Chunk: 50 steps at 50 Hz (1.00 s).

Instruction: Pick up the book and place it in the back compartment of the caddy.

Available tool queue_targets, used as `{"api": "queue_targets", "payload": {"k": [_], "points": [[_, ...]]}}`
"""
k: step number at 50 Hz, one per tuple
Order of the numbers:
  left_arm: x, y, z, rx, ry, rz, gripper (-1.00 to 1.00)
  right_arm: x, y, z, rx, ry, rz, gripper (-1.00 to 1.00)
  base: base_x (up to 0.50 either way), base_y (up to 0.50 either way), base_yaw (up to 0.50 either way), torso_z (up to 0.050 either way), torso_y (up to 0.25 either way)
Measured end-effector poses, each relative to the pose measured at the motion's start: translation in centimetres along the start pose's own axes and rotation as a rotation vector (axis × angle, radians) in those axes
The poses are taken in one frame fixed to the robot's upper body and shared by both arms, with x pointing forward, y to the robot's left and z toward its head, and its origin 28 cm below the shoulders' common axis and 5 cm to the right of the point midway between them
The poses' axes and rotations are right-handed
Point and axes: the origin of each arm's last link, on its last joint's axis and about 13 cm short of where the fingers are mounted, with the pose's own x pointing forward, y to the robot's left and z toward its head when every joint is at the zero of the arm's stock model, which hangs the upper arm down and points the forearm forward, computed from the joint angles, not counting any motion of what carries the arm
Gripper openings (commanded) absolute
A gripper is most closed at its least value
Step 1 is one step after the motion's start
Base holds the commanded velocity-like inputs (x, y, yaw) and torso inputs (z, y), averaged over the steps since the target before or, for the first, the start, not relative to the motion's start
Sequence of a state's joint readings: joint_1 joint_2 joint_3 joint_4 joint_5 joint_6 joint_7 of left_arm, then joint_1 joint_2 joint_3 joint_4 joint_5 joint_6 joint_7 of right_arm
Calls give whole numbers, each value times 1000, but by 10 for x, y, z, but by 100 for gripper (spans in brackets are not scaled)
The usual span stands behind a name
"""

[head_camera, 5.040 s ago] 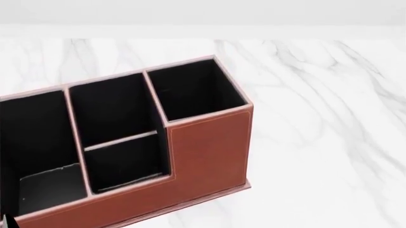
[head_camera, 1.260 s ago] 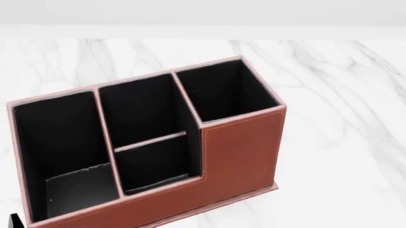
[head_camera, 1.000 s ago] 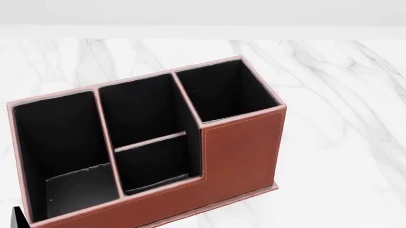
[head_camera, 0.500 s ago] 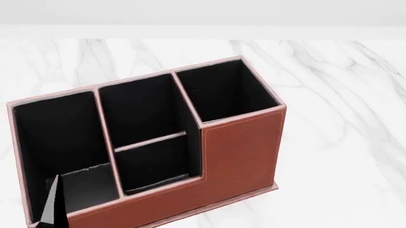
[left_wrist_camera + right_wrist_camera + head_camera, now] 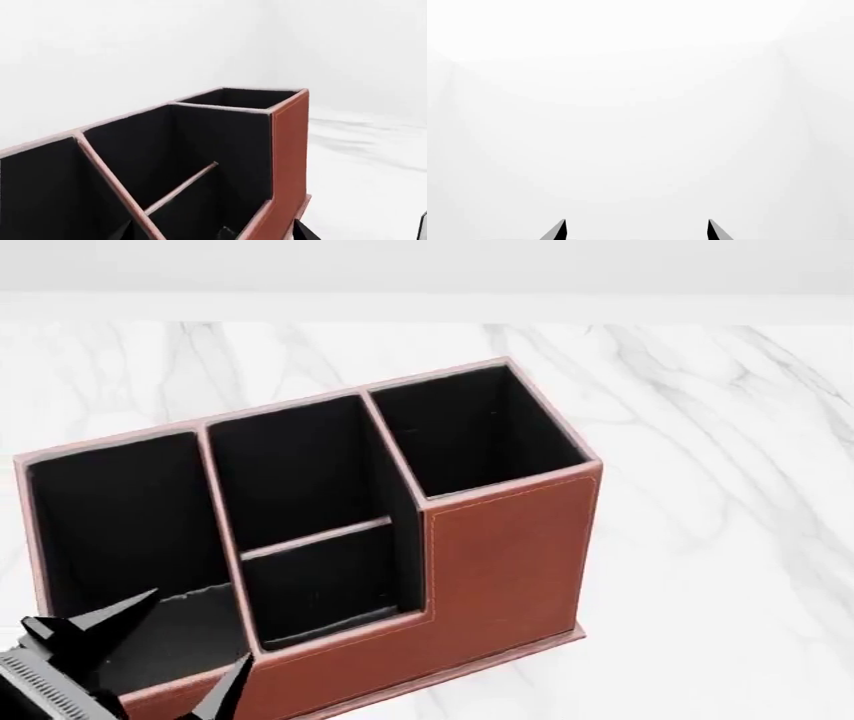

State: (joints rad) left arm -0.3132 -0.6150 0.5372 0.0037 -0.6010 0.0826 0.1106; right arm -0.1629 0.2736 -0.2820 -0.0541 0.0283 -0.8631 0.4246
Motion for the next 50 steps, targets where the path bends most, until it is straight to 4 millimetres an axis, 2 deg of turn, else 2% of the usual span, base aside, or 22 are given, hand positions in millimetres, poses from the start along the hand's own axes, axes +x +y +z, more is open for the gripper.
{"api": "queue_targets", "payload": {"k": [15,34,50], "points": [[5,5,-9,-43,102,-184,100,-1,2,-2,1,8,9,100,0,0,0,0,0],[7,-6,-18,-37,152,-364,100,-1,4,-5,-2,19,20,100,0,0,0,0,0],[15,-15,-23,-33,177,-448,100,-1,5,-7,-4,25,26,100,0,0,0,0,0]]}}
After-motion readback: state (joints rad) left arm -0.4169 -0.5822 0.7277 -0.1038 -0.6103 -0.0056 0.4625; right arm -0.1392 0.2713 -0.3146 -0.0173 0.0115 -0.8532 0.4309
